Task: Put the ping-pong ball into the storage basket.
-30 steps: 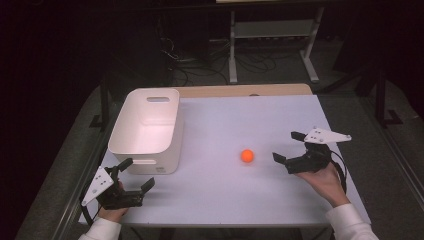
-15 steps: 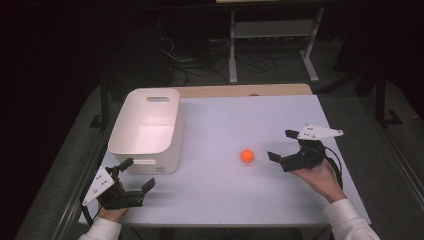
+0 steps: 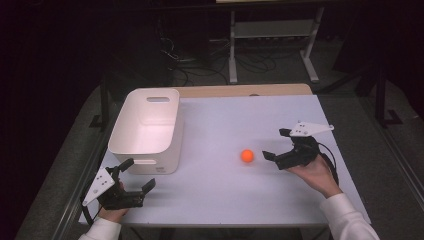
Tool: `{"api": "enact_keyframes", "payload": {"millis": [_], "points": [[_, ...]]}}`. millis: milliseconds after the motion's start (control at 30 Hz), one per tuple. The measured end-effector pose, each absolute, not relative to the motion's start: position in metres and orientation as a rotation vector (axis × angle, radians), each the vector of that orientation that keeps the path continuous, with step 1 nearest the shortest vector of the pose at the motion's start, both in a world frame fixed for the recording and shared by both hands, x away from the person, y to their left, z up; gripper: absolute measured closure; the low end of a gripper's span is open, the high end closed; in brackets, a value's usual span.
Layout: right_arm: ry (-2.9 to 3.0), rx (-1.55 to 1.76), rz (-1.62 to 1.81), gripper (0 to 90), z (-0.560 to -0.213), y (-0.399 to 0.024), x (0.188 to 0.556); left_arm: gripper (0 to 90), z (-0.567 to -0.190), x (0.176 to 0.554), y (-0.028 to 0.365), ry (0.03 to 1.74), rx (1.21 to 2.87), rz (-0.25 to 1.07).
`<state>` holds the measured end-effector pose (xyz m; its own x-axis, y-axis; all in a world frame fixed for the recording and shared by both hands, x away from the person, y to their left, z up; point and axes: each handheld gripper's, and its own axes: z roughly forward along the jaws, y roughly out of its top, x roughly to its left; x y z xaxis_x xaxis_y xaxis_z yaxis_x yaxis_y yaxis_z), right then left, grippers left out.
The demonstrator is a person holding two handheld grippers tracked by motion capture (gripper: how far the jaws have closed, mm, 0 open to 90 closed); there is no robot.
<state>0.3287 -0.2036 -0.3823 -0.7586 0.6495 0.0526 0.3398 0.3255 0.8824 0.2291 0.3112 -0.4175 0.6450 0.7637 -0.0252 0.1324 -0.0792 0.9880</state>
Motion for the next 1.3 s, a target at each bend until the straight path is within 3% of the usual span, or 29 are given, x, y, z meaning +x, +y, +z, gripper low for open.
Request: {"api": "enact_keyframes", "payload": {"millis": [1300], "points": [[2.485, 0.813, 1.263, 0.0, -0.386, -0.170, 0.357, 0.0, -0.418, 0.229, 0.311, 0.761, 1.590, 0.613]]}}
